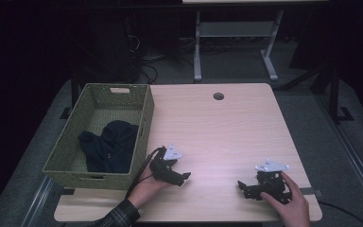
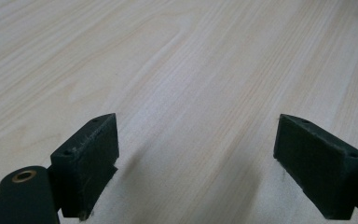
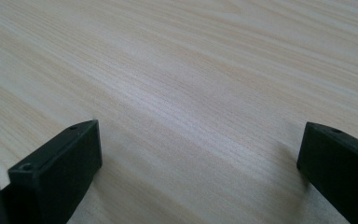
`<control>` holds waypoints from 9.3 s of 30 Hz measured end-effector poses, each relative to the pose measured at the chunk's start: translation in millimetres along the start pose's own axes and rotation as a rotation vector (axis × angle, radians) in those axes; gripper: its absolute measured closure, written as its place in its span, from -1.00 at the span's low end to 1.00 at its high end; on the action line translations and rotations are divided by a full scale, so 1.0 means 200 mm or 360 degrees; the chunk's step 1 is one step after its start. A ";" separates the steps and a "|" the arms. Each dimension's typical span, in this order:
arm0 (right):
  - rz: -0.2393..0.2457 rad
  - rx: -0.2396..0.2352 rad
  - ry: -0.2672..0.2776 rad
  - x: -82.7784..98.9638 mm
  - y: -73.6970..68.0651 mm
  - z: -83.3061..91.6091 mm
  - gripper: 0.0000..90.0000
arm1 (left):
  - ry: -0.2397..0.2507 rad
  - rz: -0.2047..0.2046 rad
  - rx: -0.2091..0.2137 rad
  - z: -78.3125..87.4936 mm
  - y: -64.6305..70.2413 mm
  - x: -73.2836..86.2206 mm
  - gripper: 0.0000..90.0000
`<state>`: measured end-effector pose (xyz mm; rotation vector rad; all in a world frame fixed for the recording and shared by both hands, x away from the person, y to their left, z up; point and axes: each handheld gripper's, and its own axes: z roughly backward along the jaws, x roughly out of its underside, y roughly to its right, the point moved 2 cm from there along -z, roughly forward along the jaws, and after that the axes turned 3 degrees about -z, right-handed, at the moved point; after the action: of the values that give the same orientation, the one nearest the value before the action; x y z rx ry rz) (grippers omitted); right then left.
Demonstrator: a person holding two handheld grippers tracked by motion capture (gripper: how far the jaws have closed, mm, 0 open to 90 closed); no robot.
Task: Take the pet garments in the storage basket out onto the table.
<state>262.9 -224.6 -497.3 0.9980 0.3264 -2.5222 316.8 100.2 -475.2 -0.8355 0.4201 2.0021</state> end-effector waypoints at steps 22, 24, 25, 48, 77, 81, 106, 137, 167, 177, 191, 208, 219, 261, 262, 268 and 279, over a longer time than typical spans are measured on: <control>0.0001 -0.0001 0.0000 0.00 0.00 0.00 -1.00 | 0.0040 -0.0036 0.0040 0.05 0.00 -0.04 -0.70; 0.0000 -0.0001 0.0000 0.00 0.00 0.00 -1.00 | 0.0047 -0.0035 0.0040 0.05 -0.01 -0.05 -0.70; 0.0000 0.0000 0.0000 0.00 0.00 0.00 -1.00 | 0.0048 -0.0036 0.0044 0.06 -0.01 -0.06 -0.70; 0.0002 0.0000 -0.0001 0.00 0.00 0.00 -1.00 | 0.0077 -0.0032 0.0077 0.14 -0.02 -0.13 -0.69; 0.0003 -0.0001 -0.0001 0.00 0.00 0.00 -1.00 | 0.0162 -0.0008 0.0156 0.26 -0.04 -0.25 -0.70; 0.0005 -0.0001 0.0000 0.00 0.00 0.00 -1.00 | 0.0180 -0.0006 0.0172 0.28 -0.06 -0.27 -0.71; 0.0002 -0.0001 0.0001 0.00 0.00 0.00 -1.00 | 0.0223 0.0039 0.0148 0.45 -0.19 -0.30 -0.69; 0.0001 -0.0001 0.0000 0.00 0.00 0.00 -1.00 | 0.0249 0.0128 0.0030 0.58 -0.37 -0.18 -0.68; -0.0001 -0.0002 0.0001 0.00 0.00 0.00 -1.00 | 0.0275 0.0262 -0.0162 0.78 -0.61 0.04 -0.68; 0.0000 -0.0002 0.0002 0.00 0.00 0.00 -1.00 | 0.0233 0.0297 -0.0235 0.81 -0.68 0.12 -0.68; 0.0000 -0.0003 0.0001 0.00 0.00 0.00 -1.00 | 0.0184 0.0343 -0.0323 0.84 -0.78 0.24 -0.68; 0.0001 -0.0003 0.0002 0.00 0.00 0.00 -1.00 | -0.0031 0.0346 -0.0264 0.76 -0.80 0.31 -0.68; 0.0000 -0.0002 0.0001 0.00 0.00 0.00 -1.00 | -0.0190 0.0320 -0.0238 0.69 -0.79 0.32 -0.69; 0.0001 -0.0003 0.0001 0.00 0.00 0.00 -1.00 | -0.0541 0.0435 -0.0181 0.62 -0.80 0.33 0.55; 0.0002 -0.0003 0.0002 0.00 0.00 0.00 -1.00 | -0.0501 0.0449 -0.0184 0.63 -0.81 0.32 0.56; 0.0000 -0.0003 0.0002 0.00 0.00 0.00 -1.00 | -0.0307 0.0519 -0.0193 0.70 -0.83 0.30 0.57; 0.0002 -0.0003 0.0002 0.00 0.00 0.00 -1.00 | 0.0001 0.0583 -0.0211 0.82 -0.85 0.28 0.60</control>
<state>263.0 -224.7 -497.4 0.9989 0.3282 -2.5200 374.7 321.8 -391.8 -0.8894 0.4713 2.3889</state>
